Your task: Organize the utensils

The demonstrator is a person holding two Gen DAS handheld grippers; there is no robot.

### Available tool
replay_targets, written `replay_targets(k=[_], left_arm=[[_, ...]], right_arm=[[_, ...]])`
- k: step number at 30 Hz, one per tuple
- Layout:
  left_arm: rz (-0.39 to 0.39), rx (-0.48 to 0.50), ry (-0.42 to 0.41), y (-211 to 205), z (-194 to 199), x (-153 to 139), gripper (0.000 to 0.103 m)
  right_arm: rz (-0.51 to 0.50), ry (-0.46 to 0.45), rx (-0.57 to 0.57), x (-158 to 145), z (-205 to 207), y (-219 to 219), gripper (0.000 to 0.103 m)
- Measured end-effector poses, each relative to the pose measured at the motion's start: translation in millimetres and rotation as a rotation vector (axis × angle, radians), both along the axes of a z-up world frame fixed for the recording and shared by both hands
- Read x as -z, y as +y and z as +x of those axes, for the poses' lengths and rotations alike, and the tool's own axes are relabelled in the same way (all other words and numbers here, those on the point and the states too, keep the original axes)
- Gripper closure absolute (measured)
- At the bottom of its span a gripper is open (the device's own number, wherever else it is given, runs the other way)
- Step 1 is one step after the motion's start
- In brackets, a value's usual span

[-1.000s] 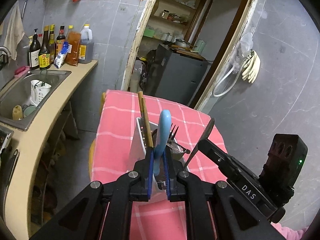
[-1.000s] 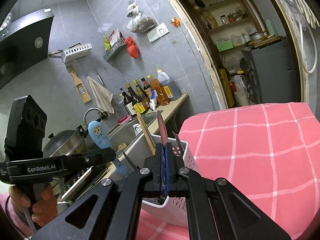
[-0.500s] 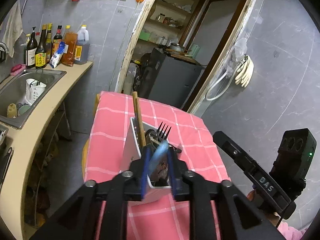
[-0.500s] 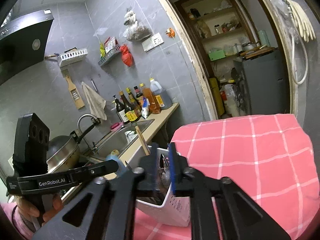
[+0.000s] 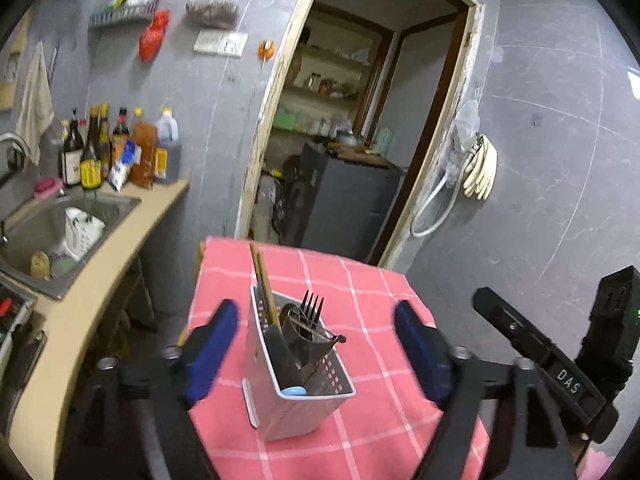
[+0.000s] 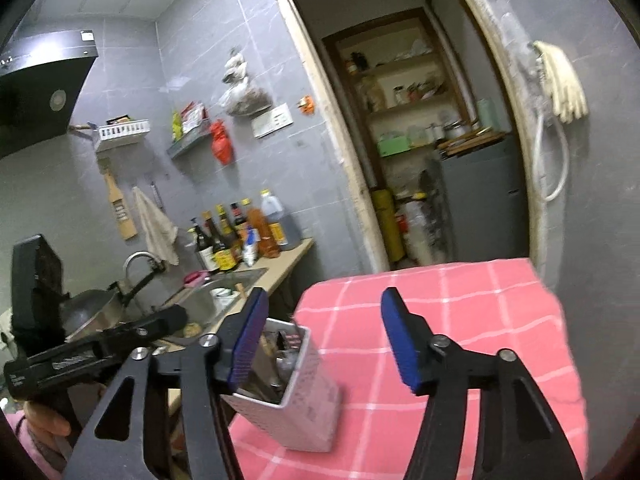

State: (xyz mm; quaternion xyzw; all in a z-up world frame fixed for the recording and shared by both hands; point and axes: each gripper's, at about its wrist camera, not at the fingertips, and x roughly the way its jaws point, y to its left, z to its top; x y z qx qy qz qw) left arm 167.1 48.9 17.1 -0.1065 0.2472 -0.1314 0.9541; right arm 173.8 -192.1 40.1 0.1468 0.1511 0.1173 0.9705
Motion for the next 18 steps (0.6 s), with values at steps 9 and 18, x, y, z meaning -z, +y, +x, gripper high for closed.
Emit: replay_targets(k=[9, 18], left_arm=[[-0.009, -0.051, -0.058, -11, -44, 3, 0.000], [-0.007, -0.106, -0.039, -12, -77, 11, 0.000]], right_arm=[[-0.112, -0.014, 0.112, -17, -50, -29, 0.007], [-0.175, -0.017, 0.138, -22, -98, -38, 0.002]])
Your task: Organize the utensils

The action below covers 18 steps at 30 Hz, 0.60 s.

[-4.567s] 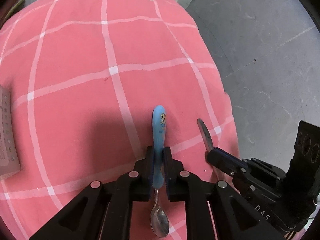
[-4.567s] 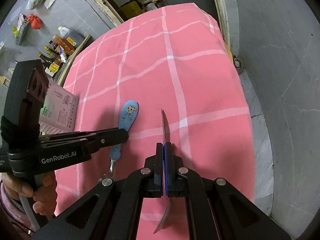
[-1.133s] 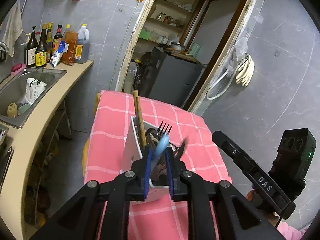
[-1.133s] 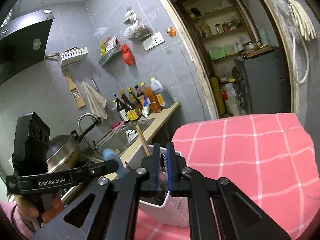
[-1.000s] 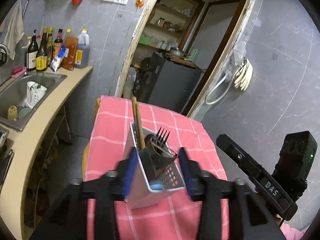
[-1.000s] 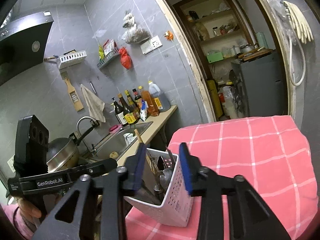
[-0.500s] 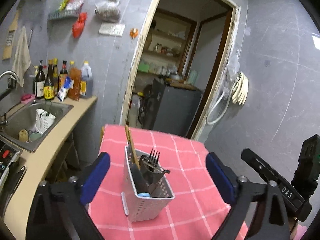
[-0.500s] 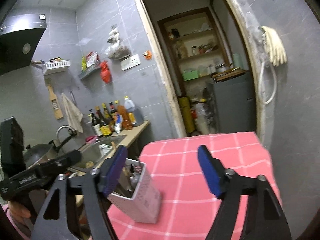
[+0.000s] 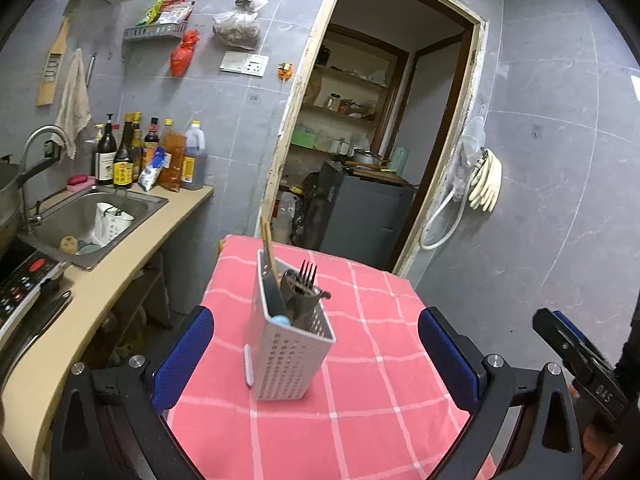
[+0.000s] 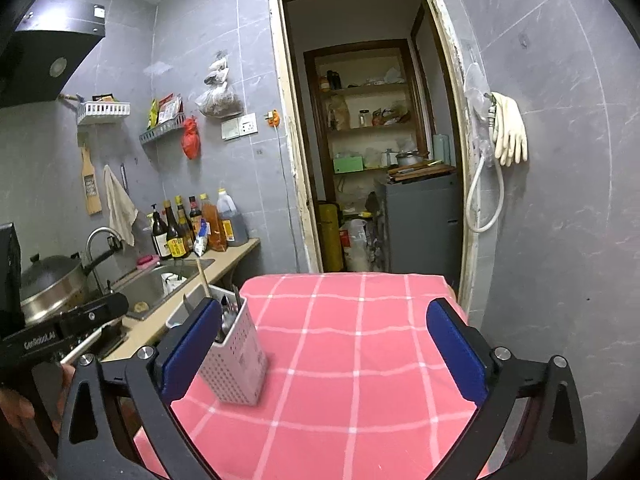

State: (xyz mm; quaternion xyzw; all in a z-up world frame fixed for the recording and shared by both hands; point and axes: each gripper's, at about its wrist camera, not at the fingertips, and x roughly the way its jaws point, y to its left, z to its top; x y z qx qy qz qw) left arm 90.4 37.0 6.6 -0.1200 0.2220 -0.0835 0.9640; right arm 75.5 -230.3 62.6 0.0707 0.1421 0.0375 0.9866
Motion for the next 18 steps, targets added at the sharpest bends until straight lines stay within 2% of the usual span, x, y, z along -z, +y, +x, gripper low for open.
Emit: replay_targets(k=[5, 10, 18], left_arm=[[0.052, -0.028, -0.005, 1, -20, 4, 0.000], [0.067, -0.028, 0.013, -1, -34, 11, 0.000], [0.100, -0.016, -0.005, -13, -50, 16, 0.000]], right_arm=[[0.000, 0.022, 0.012, 6, -19, -2, 0.002], [0.009, 0.041, 0.046, 18, -30, -3, 0.002], [-0.003, 0.051, 0.045, 24, -36, -4, 0.002]])
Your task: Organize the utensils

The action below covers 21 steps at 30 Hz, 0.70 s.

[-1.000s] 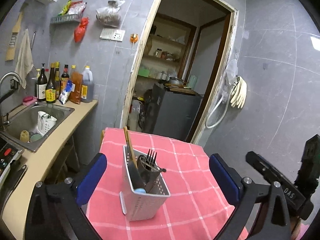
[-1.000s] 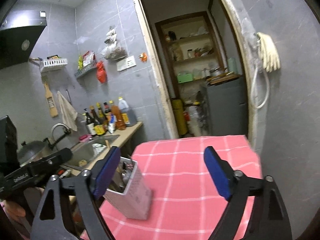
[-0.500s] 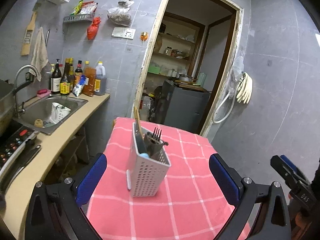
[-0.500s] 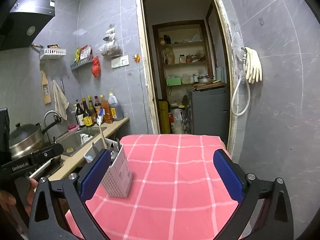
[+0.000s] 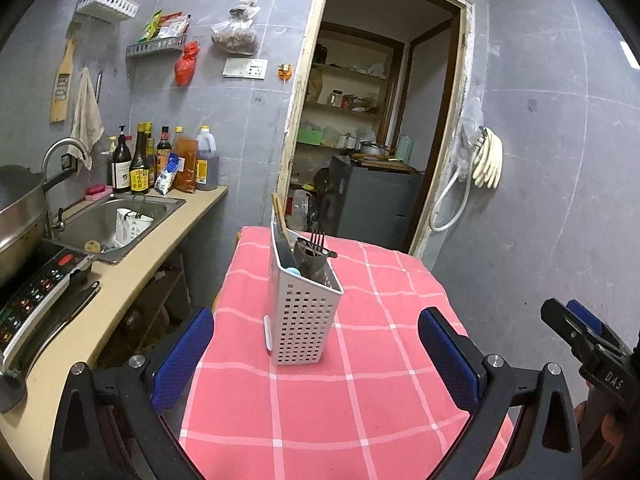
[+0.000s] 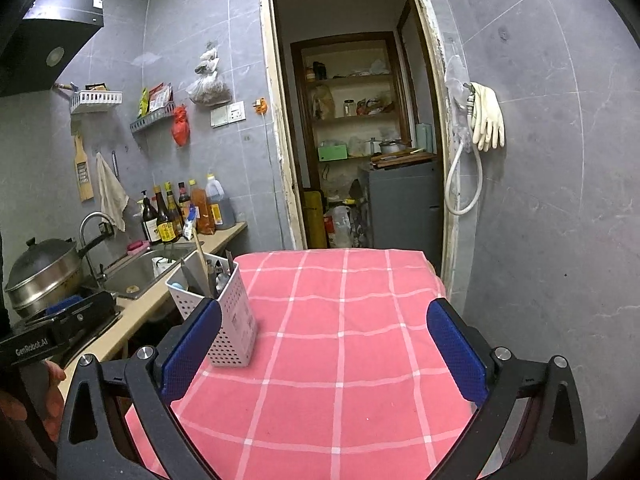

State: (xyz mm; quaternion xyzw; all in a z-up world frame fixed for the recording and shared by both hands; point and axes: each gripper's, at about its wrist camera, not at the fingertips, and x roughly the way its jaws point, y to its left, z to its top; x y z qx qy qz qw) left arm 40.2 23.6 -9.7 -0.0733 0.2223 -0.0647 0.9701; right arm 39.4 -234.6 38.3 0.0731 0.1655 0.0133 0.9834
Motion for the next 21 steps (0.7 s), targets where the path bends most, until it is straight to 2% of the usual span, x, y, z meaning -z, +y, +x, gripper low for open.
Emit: replay_targets(k=[21], left_arm=[[-0.013, 0.014, 0.015, -3.0, -8.4, 4.0, 0.000]], right_arm=[[0.007, 0.022, -0.010, 6.5, -4.2, -1.4, 0.002]])
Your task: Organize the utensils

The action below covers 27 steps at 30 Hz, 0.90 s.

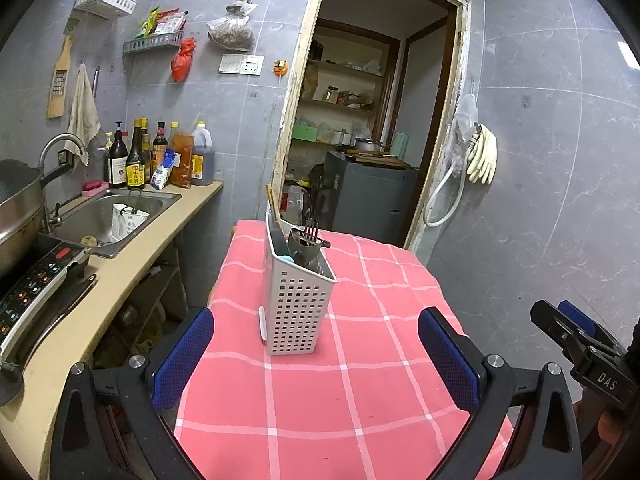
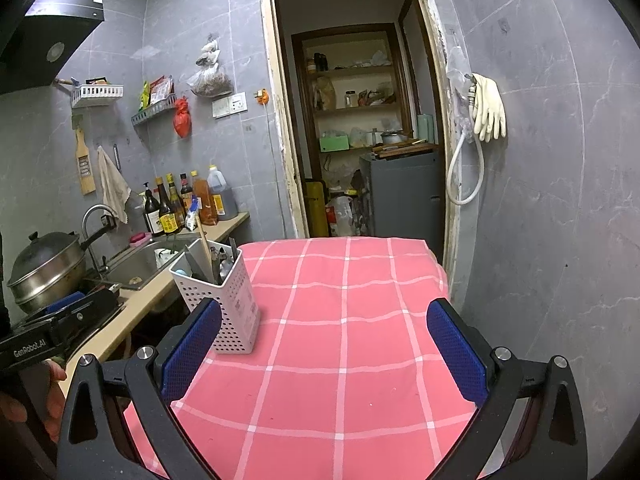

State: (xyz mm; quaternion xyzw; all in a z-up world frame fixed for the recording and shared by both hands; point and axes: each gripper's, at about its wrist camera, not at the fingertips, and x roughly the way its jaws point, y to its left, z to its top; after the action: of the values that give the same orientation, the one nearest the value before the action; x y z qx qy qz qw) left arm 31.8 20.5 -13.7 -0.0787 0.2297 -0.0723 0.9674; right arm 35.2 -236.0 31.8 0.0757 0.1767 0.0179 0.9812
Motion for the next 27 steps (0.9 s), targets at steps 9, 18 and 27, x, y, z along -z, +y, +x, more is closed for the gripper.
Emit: replay_targets(k=[9, 18, 27], left_arm=[[0.000, -0.004, -0.002, 4, 0, -1, 0.000], [-0.001, -0.005, 0.000, 7, 0, -1, 0.000], [0.000, -0.004, 0.000, 6, 0, -1, 0.000]], right_arm=[[0.002, 0.002, -0.006, 0, 1, 4, 0.002], [-0.003, 0.005, -0.014, 0, 3, 12, 0.002], [-0.002, 0.007, -0.014, 0, 3, 12, 0.002]])
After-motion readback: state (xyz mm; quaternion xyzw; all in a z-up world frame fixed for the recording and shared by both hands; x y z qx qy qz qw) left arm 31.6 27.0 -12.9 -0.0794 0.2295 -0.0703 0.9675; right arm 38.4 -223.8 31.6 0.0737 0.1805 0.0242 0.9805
